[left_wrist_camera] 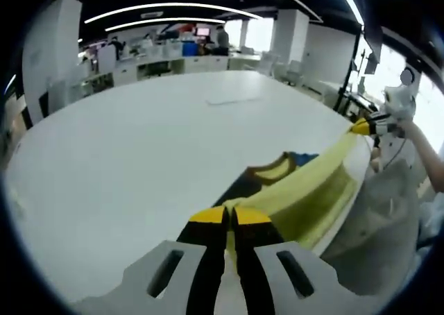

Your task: Fold the garment on the visible template until the final outline fits inside the template.

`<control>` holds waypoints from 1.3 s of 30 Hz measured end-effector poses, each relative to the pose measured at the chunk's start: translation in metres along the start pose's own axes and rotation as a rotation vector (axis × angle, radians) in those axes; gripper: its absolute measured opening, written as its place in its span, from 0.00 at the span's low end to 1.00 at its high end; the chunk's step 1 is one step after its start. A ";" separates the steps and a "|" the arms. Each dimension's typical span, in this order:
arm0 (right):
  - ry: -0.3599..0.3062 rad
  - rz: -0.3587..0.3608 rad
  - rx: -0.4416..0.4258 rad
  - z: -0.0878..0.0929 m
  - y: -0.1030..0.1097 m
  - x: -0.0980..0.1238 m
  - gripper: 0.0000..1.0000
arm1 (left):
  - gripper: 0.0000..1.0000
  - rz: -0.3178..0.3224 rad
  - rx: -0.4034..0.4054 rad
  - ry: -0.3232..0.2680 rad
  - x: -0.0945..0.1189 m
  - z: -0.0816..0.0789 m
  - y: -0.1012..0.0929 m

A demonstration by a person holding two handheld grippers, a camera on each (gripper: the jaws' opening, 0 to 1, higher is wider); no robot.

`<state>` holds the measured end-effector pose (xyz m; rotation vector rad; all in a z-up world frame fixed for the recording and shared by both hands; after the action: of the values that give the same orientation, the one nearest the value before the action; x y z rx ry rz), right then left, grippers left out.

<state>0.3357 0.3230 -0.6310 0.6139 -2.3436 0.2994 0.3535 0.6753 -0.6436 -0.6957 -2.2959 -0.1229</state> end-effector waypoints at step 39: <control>0.069 -0.001 -0.018 0.025 -0.017 -0.054 0.03 | 0.00 -0.014 0.048 0.021 -0.054 0.009 0.017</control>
<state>0.3661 0.3179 -0.6851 0.5865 -2.2780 0.2941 0.3884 0.6677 -0.6887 -0.6513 -2.2760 -0.0812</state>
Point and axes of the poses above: the point that each gripper's makers call its tool centre point, and the gripper's own axes: x roughly backward along the fingers, y roughly to its left, z roughly out of its underside, the point moved 1 cm from there along x, roughly backward along the fingers, and after that the axes turned 6 degrees about y, right-handed, at the moved point
